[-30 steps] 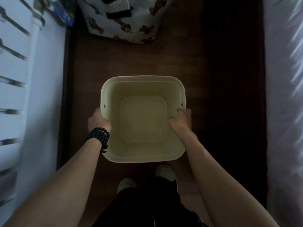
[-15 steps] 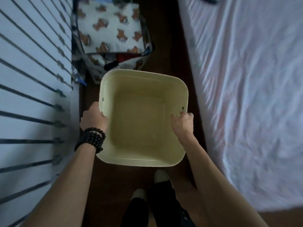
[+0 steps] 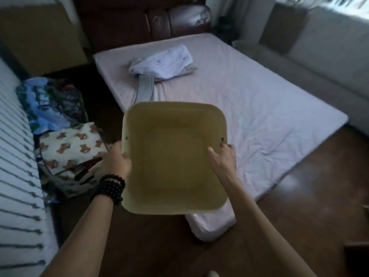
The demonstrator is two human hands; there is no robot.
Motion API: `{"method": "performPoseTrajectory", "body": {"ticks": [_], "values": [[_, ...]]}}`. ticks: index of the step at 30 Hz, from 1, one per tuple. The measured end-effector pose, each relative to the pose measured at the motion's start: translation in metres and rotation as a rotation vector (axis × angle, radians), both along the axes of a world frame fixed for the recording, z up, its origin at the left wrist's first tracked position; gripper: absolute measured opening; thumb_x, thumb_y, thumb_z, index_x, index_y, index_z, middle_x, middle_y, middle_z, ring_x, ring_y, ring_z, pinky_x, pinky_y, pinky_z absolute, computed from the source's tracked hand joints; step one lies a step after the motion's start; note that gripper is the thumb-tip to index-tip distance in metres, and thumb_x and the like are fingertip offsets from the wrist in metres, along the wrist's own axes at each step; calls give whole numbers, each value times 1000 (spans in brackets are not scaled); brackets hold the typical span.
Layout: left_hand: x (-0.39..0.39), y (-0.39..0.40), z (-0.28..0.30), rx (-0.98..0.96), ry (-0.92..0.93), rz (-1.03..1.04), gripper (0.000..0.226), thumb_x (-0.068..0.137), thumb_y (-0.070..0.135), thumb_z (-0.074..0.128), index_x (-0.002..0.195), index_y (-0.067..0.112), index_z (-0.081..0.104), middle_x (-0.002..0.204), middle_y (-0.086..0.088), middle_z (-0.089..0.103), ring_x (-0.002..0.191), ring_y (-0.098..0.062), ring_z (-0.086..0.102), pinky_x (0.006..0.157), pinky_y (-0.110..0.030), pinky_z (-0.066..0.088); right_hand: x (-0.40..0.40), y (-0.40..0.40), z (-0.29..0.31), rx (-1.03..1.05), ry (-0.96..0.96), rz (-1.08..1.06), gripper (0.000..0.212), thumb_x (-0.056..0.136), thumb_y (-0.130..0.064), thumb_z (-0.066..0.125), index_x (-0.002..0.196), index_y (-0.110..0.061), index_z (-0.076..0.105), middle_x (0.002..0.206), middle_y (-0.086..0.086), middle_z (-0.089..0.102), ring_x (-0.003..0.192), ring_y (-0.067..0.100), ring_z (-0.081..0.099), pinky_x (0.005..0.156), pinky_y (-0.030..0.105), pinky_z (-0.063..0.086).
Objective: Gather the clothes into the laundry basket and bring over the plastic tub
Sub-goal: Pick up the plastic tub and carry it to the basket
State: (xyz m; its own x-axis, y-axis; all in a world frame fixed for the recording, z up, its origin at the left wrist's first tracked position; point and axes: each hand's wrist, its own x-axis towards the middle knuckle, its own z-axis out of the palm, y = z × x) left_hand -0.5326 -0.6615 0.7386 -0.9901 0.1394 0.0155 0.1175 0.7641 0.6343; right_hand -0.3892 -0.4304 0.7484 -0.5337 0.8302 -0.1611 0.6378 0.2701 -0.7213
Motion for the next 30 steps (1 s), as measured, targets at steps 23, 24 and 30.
{"method": "performPoseTrajectory", "body": {"ticks": [23, 24, 30], "values": [[314, 644, 83, 92, 22, -741, 29, 87, -1, 46, 107, 8, 65, 84, -15, 66, 75, -33, 60, 69, -35, 48, 437, 491, 75, 94, 92, -698, 58, 88, -39, 59, 131, -1, 59, 137, 11, 52, 117, 29, 57, 88, 29, 44], [315, 667, 80, 91, 17, -749, 29, 87, -1, 46, 107, 8, 65, 86, -17, 67, 77, -35, 61, 70, -36, 49, 439, 512, 71, 94, 75, -712, 57, 88, -40, 59, 130, -2, 60, 136, 10, 53, 116, 29, 58, 85, 27, 41], [308, 849, 44, 72, 12, -832, 30, 89, -3, 44, 107, 5, 66, 84, -13, 67, 72, -30, 58, 68, -31, 45, 437, 666, 40, 48, 83, -795, 59, 90, -36, 59, 136, 0, 56, 136, 15, 51, 120, 34, 57, 100, 38, 48]]}}
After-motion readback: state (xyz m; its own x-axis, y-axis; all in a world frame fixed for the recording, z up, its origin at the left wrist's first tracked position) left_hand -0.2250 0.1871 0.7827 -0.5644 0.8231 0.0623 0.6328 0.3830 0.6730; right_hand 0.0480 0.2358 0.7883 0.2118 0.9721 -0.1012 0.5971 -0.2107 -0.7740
